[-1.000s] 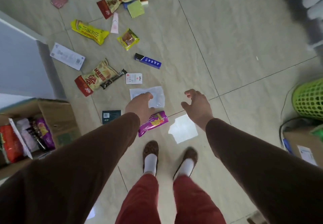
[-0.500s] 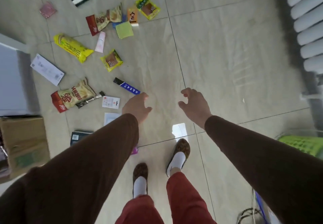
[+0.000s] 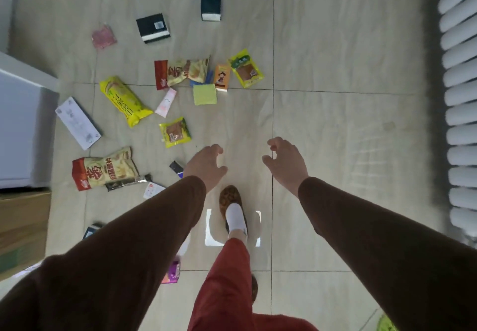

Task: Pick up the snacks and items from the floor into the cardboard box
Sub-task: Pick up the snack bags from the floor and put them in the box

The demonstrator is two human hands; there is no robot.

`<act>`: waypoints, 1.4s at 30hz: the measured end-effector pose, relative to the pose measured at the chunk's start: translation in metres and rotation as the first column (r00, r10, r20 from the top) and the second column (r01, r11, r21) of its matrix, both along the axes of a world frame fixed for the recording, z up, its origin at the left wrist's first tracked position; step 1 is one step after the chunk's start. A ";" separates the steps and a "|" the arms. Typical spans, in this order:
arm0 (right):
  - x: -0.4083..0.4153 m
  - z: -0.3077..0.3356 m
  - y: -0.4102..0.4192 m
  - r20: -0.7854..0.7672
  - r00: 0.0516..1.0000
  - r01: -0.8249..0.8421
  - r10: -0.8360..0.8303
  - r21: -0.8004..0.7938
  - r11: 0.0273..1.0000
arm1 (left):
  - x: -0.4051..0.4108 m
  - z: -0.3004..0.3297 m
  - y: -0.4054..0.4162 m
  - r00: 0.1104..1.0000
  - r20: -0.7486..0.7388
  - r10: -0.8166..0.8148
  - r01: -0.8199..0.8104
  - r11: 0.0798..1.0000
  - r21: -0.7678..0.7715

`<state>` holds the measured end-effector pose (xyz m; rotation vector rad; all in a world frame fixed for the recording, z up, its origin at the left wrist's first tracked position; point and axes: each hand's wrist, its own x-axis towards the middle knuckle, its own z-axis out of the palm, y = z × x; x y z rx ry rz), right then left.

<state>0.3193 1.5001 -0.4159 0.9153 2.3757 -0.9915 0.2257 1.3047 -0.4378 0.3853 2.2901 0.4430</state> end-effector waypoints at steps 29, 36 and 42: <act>-0.377 -0.274 0.143 0.247 0.968 -0.079 0.045 0.130 0.988 | -0.278 -0.241 0.091 0.793 0.065 0.606 -0.585 0.786 -0.198; -0.391 -0.354 0.134 0.288 0.956 -0.028 -0.052 0.265 0.964 | -0.295 -0.318 0.092 0.740 -0.014 0.672 -0.663 0.725 -0.186; -0.384 -0.378 0.134 0.310 0.914 0.234 -0.261 0.123 0.964 | -0.287 -0.329 0.099 0.656 0.016 0.755 -0.730 0.639 -0.241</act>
